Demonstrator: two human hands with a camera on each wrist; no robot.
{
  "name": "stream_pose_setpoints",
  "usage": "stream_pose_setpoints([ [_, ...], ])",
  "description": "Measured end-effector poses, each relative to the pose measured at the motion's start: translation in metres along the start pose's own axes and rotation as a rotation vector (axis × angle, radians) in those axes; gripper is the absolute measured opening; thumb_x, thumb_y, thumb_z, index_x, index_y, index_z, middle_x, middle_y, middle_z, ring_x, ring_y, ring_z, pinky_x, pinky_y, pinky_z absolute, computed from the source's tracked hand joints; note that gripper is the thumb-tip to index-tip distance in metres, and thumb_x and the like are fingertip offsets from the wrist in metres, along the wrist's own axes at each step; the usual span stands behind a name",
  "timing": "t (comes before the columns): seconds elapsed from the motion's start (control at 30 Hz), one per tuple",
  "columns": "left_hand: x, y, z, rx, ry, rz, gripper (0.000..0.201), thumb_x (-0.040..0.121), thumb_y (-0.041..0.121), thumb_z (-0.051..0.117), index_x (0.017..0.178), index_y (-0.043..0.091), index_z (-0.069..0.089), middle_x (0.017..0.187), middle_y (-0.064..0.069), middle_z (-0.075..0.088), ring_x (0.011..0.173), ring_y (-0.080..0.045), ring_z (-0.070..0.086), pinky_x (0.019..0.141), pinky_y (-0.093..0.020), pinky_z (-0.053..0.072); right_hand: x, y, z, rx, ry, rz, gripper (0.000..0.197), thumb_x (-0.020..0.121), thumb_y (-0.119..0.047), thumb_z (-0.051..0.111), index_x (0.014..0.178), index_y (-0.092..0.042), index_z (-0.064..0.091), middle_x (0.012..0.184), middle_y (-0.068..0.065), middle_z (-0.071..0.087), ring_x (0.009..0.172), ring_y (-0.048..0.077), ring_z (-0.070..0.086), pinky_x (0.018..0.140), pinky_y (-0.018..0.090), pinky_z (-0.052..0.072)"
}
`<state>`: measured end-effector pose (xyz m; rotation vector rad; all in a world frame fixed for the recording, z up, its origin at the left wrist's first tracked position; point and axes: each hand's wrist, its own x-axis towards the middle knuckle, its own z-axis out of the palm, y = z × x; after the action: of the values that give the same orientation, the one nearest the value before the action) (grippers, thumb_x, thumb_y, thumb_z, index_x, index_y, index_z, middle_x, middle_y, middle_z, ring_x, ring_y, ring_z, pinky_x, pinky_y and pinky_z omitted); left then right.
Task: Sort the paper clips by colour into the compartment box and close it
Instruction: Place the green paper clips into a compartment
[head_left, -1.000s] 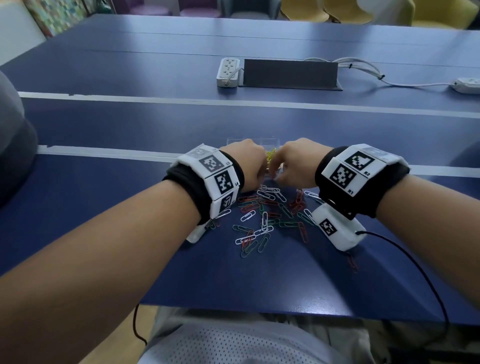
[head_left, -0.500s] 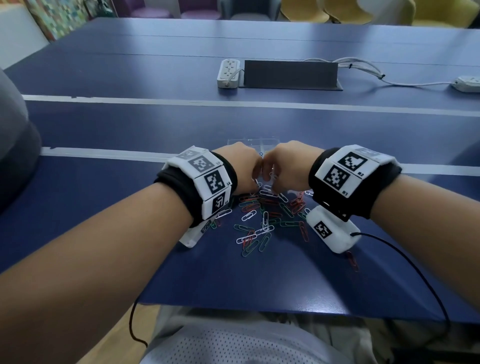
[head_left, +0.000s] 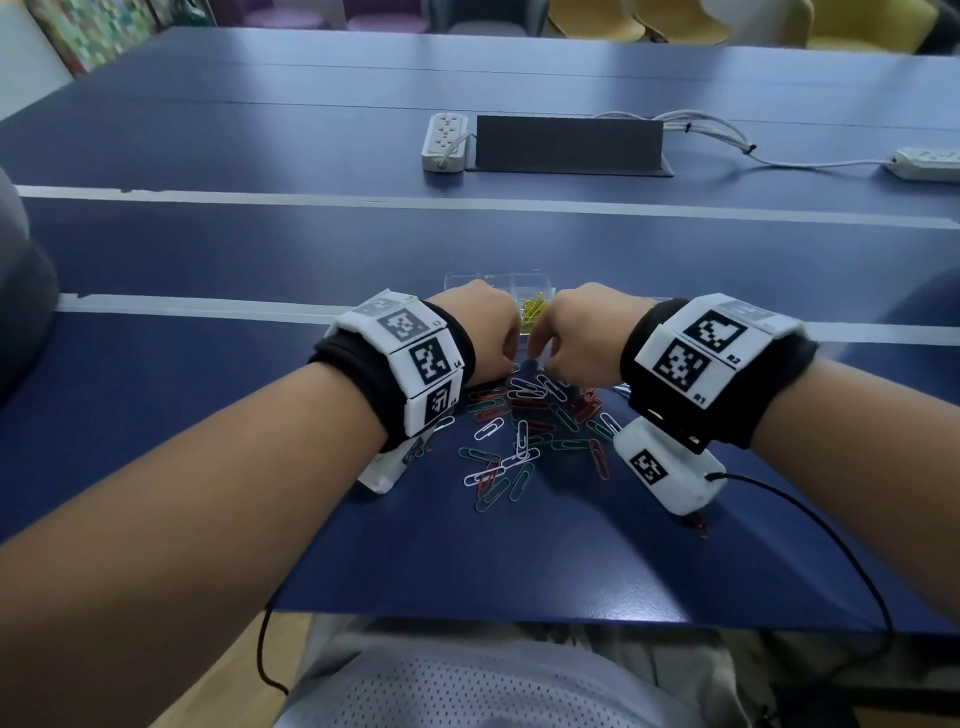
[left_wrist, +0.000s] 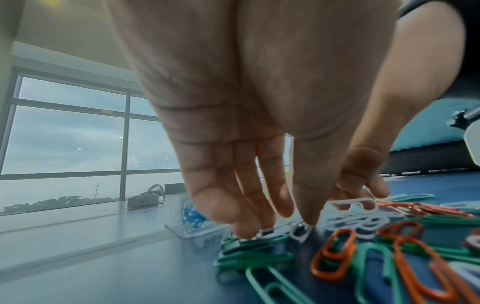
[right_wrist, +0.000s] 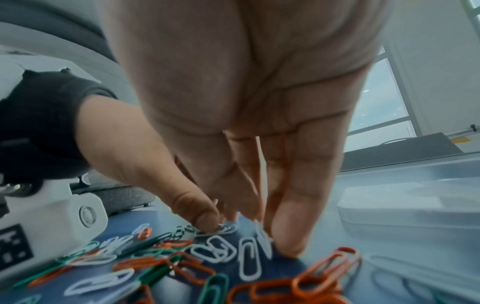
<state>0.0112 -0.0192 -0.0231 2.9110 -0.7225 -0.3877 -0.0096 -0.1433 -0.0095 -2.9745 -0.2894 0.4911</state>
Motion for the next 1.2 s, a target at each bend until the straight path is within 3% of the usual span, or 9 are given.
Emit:
stream_pose_setpoints([
  [0.17, 0.002, 0.001, 0.0, 0.0, -0.021, 0.011, 0.018, 0.081, 0.019, 0.064, 0.097, 0.016, 0.072, 0.101, -0.007, 0.07, 0.095, -0.028, 0.065, 0.078, -0.031, 0.051, 0.0, -0.005, 0.004, -0.021, -0.005, -0.027, 0.028, 0.077, -0.029, 0.071, 0.103, -0.019, 0.072, 0.1, 0.004, 0.071, 0.094, 0.025, 0.065, 0.077, 0.028, 0.052],
  [0.37, 0.001, 0.0, -0.001, -0.025, -0.019, 0.01, 0.022, 0.084, 0.01, 0.057, 0.099, 0.017, 0.071, 0.102, -0.007, 0.07, 0.097, -0.028, 0.064, 0.077, -0.029, 0.047, 0.002, -0.005, 0.007, -0.038, 0.005, -0.023, 0.028, 0.079, -0.017, 0.064, 0.107, -0.015, 0.069, 0.105, 0.007, 0.07, 0.096, 0.027, 0.063, 0.072, 0.027, 0.048],
  [0.53, -0.002, 0.0, 0.0, -0.035, -0.025, 0.003, 0.026, 0.079, 0.011, 0.061, 0.101, 0.018, 0.071, 0.092, -0.004, 0.067, 0.091, -0.025, 0.063, 0.074, -0.029, 0.049, 0.0, -0.007, 0.009, -0.035, -0.033, -0.039, 0.032, 0.075, -0.02, 0.068, 0.106, -0.013, 0.069, 0.105, 0.008, 0.07, 0.096, 0.027, 0.064, 0.079, 0.029, 0.053],
  [0.63, -0.003, -0.001, 0.0, -0.051, -0.023, -0.005, 0.025, 0.077, 0.013, 0.066, 0.101, 0.019, 0.071, 0.084, 0.002, 0.058, 0.08, -0.018, 0.054, 0.07, -0.025, 0.042, 0.001, -0.005, 0.005, -0.011, -0.045, -0.012, 0.027, 0.076, -0.019, 0.067, 0.102, -0.017, 0.071, 0.093, 0.004, 0.072, 0.075, 0.023, 0.063, 0.072, 0.027, 0.052],
  [0.73, -0.003, -0.004, -0.003, -0.105, 0.019, -0.018, 0.019, 0.077, 0.014, 0.067, 0.096, 0.017, 0.069, 0.084, 0.004, 0.058, 0.079, -0.014, 0.052, 0.073, -0.023, 0.043, 0.002, 0.0, -0.002, 0.082, -0.047, 0.015, 0.018, 0.076, -0.02, 0.065, 0.093, -0.023, 0.073, 0.072, -0.005, 0.066, 0.06, 0.015, 0.06, 0.078, 0.03, 0.058],
  [0.9, -0.006, -0.007, -0.009, -0.179, 0.074, -0.065, 0.023, 0.082, 0.011, 0.057, 0.103, 0.019, 0.064, 0.09, 0.004, 0.055, 0.085, -0.016, 0.051, 0.076, -0.023, 0.04, 0.004, 0.01, -0.01, 0.252, -0.051, 0.038, 0.022, 0.078, -0.012, 0.06, 0.091, -0.021, 0.075, 0.076, 0.0, 0.071, 0.066, 0.014, 0.066, 0.082, 0.031, 0.059],
  [1.0, -0.005, -0.004, -0.01, -0.177, 0.034, -0.112, 0.025, 0.088, 0.011, 0.048, 0.105, 0.017, 0.066, 0.106, -0.001, 0.064, 0.101, -0.021, 0.058, 0.081, -0.026, 0.042, 0.006, 0.012, -0.01, 0.331, -0.066, 0.057, 0.021, 0.079, -0.009, 0.06, 0.09, -0.019, 0.075, 0.074, 0.004, 0.07, 0.064, 0.015, 0.066, 0.082, 0.029, 0.057],
  [1.1, -0.002, 0.0, -0.005, -0.107, 0.021, -0.138, 0.024, 0.088, 0.021, 0.05, 0.1, 0.01, 0.068, 0.106, -0.008, 0.068, 0.101, -0.026, 0.062, 0.082, -0.03, 0.048, 0.009, 0.014, -0.007, 0.332, -0.053, 0.064, 0.023, 0.078, -0.008, 0.061, 0.093, -0.018, 0.075, 0.079, 0.006, 0.074, 0.066, 0.016, 0.067, 0.083, 0.032, 0.058],
  [1.2, 0.0, 0.008, 0.0, -0.021, 0.036, -0.136, 0.027, 0.081, 0.037, 0.064, 0.089, 0.011, 0.066, 0.091, -0.009, 0.065, 0.092, -0.027, 0.064, 0.07, -0.031, 0.047, 0.011, 0.014, -0.005, 0.318, -0.043, 0.057, 0.024, 0.078, -0.009, 0.062, 0.093, -0.02, 0.075, 0.086, 0.007, 0.076, 0.068, 0.016, 0.069, 0.085, 0.036, 0.059],
])
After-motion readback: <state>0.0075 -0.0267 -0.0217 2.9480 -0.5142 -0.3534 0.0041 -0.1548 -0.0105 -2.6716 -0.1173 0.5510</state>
